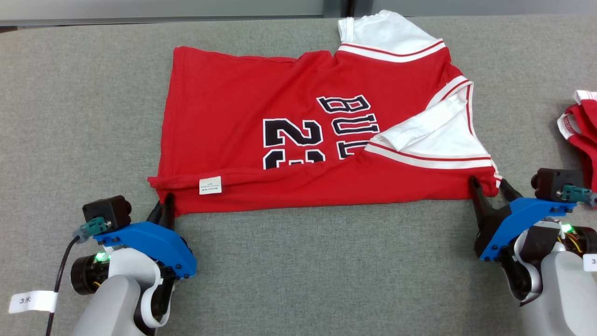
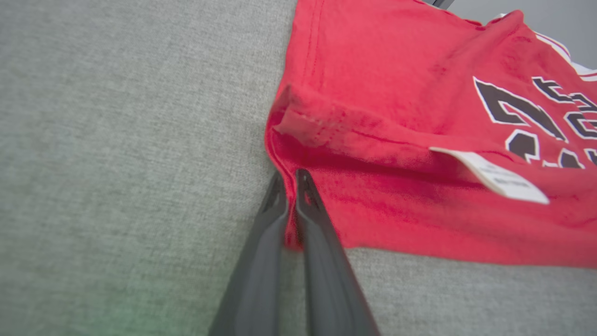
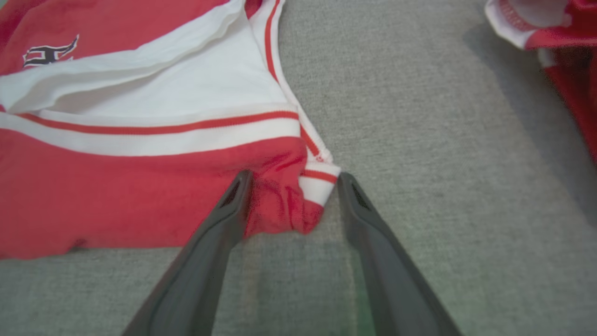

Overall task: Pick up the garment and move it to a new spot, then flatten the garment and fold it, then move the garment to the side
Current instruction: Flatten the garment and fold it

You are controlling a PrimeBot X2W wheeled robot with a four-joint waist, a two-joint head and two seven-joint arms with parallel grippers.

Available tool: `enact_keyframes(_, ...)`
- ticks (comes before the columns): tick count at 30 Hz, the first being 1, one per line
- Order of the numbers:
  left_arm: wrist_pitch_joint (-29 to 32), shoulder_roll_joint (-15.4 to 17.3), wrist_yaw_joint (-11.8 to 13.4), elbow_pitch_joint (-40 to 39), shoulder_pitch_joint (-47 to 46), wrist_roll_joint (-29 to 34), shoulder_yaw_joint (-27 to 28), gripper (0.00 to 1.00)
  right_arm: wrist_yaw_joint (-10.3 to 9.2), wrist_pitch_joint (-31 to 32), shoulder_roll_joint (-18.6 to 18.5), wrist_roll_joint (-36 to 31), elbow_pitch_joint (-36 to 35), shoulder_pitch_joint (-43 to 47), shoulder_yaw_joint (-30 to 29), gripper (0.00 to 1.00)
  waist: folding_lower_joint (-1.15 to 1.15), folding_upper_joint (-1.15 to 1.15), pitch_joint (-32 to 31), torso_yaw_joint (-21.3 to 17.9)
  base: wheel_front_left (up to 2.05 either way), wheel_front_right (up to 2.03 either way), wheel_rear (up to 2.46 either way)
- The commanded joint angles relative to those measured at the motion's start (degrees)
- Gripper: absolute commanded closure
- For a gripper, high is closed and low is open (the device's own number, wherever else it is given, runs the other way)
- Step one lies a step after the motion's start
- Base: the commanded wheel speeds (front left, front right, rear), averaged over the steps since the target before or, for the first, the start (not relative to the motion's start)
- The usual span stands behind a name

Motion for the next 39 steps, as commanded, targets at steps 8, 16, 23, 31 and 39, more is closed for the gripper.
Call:
enact_keyframes(8,-0.8,0.9,-0.5,-0.4,2.3,0.3,-0.7,1.0,0.02,-1.7,0.1,1.9,-1.0,2.8,0.4,1.0,0.01,0.0,-3.3,0.0,0.0,0.0,0.0)
enact_keyframes(16,2.5,5.6,1.2,-8.2,10.2,-0.1,-0.2,1.0,0.01,3.1,0.1,4.5,-13.5,14.3,-0.1,1.0,0.01,0.0,-8.1,-0.5,0.0,0.0,0.0)
enact_keyframes(23,7.1,8.9,5.6,-17.2,20.3,0.4,-0.7,1.0,0.01,7.5,0.1,9.0,-22.3,24.5,0.3,1.0,0.01,0.0,-9.6,-0.9,0.0,0.0,0.0)
enact_keyframes(31,10.4,8.9,8.4,-22.4,24.3,-1.3,-0.5,0.0,0.03,9.2,0.1,9.3,-26.2,26.1,0.7,0.0,0.01,0.0,-9.2,-0.4,0.0,0.0,0.0)
enact_keyframes(39,14.3,12.7,7.4,-27.9,16.5,-0.9,1.1,0.0,0.03,15.3,-2.0,4.2,-32.1,14.4,4.2,0.0,0.01,0.0,-7.5,-1.0,0.0,0.0,0.0)
